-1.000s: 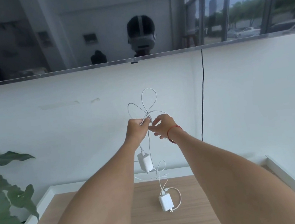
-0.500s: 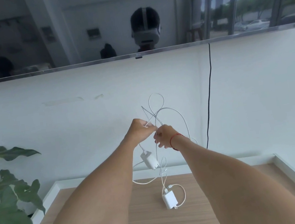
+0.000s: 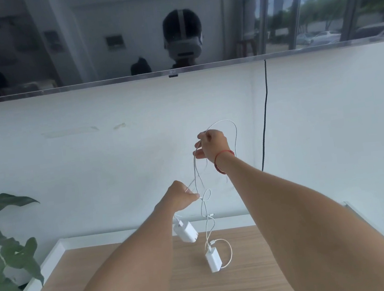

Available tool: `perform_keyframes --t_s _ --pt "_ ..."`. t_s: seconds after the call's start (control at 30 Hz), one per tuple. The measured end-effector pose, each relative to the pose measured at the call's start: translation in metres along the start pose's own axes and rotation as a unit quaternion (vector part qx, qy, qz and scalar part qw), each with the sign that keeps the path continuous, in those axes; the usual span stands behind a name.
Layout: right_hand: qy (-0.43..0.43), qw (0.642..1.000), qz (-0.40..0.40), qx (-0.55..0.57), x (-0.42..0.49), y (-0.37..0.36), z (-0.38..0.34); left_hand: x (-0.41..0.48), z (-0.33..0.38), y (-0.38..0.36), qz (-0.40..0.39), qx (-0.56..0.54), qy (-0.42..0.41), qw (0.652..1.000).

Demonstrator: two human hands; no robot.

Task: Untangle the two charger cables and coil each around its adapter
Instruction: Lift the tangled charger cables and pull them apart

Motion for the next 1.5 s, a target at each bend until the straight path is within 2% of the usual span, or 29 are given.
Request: perform_keyframes --t_s 0.1,0.23,0.37,0.47,0.57,0.67,0.77,0.9,0.97,1.17,1.27,1.37,1.5 --pt "0.019 0.999 0.033 -0.003 0.004 0.009 -0.011 0.004 -0.005 -0.006 -0.004 0.023 0.023 0.999" --pt "0.048 0.992 0.117 0.001 0.006 0.028 -0.028 0.003 -0.013 -0.008 -0.017 0.082 0.075 0.994" --pt "0.065 0.978 0.186 0.069 0.006 0.051 -0.054 -0.001 -0.03 -0.005 -0.008 0.124 0.116 0.986" --pt "0.079 0.984 0.157 0.042 0.008 0.05 -0.066 -0.001 -0.032 -0.002 0.03 0.063 0.107 0.992" --pt "0.077 0.988 0.13 0.023 0.007 0.039 -0.064 -0.001 -0.015 0.001 0.037 -0.067 0.034 0.996" --pt "0.061 0.995 0.076 0.008 0.005 0.021 -0.055 -0.004 0.003 0.005 0.033 -0.176 -0.018 0.984" --pt "0.037 0.999 0.038 -0.005 0.002 0.011 -0.045 -0.006 0.014 0.004 0.012 -0.23 -0.024 0.973" --pt "-0.018 0.979 -0.092 -0.18 -0.005 -0.005 -0.026 -0.012 0.024 0.009 0.024 -0.254 -0.008 0.967" --pt "-0.046 0.968 -0.115 -0.218 -0.008 -0.006 -0.011 -0.015 0.026 0.01 0.027 -0.266 0.001 0.964" --pt "-0.115 0.957 -0.128 -0.233 -0.018 0.001 0.025 -0.017 0.018 0.009 0.031 -0.241 0.038 0.969" --pt "-0.147 0.942 -0.167 -0.25 -0.024 -0.003 0.038 -0.016 0.016 0.011 0.043 -0.236 0.042 0.97" --pt "-0.174 0.931 -0.227 -0.226 -0.032 -0.014 0.047 -0.015 0.021 0.013 0.047 -0.229 0.028 0.972" --pt "-0.178 0.937 -0.245 -0.172 -0.038 -0.015 0.051 -0.013 0.023 0.013 0.04 -0.211 0.013 0.977"
Point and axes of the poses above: each hand's wrist, its own x-axis towards the middle knuckle, its own y-axis out of the back of the hand, z = x × y, the point moved 6 cm from there along x, towards the middle knuckle, and after that the axes turned 9 degrees about -z, right-handed, at the moved point
